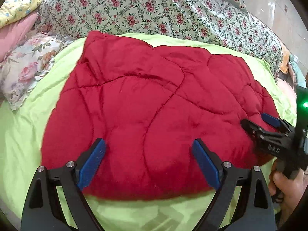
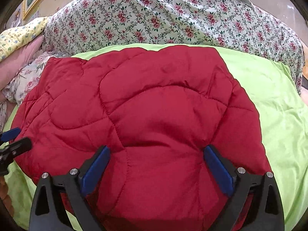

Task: Fold large clothes
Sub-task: 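Push the folded coat edges inward with both open grippers to square it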

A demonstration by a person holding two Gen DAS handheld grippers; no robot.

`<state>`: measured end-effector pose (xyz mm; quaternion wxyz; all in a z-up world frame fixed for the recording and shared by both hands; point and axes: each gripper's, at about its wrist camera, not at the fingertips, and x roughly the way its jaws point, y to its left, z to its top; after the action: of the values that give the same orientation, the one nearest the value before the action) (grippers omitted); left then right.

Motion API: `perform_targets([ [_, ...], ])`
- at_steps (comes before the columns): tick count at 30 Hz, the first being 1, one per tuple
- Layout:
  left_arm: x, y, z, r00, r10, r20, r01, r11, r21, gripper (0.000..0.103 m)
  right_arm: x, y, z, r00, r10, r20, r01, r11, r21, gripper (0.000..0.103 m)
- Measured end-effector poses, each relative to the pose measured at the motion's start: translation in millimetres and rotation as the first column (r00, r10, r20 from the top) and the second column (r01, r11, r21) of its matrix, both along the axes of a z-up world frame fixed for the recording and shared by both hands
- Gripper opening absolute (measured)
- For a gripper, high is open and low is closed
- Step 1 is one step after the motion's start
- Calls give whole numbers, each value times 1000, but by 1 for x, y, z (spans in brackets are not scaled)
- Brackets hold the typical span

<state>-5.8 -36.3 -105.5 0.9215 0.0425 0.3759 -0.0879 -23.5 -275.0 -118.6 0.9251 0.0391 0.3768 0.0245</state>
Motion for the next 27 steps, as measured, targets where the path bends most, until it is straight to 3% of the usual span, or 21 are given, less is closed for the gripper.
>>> perform_targets([
  [6, 1, 11, -4, 999, 46, -27, -46, 999, 11, 93, -6, 0, 6, 1000, -13, 5, 13, 1000, 17, 97],
  [12, 1, 10, 0, 998, 60, -35, -59, 998, 20, 93, -41, 4, 30, 1000, 22, 12, -23, 997, 80, 99],
  [18, 5, 5, -14, 998, 56, -39, -54, 997, 61, 95, -44, 10, 5, 998, 18, -64, -18, 1000, 11, 99],
  [27, 11, 8, -20, 998, 47, -31, -45, 997, 60, 99, -38, 7, 0, 999, -6, -54, 7, 1000, 16, 100],
])
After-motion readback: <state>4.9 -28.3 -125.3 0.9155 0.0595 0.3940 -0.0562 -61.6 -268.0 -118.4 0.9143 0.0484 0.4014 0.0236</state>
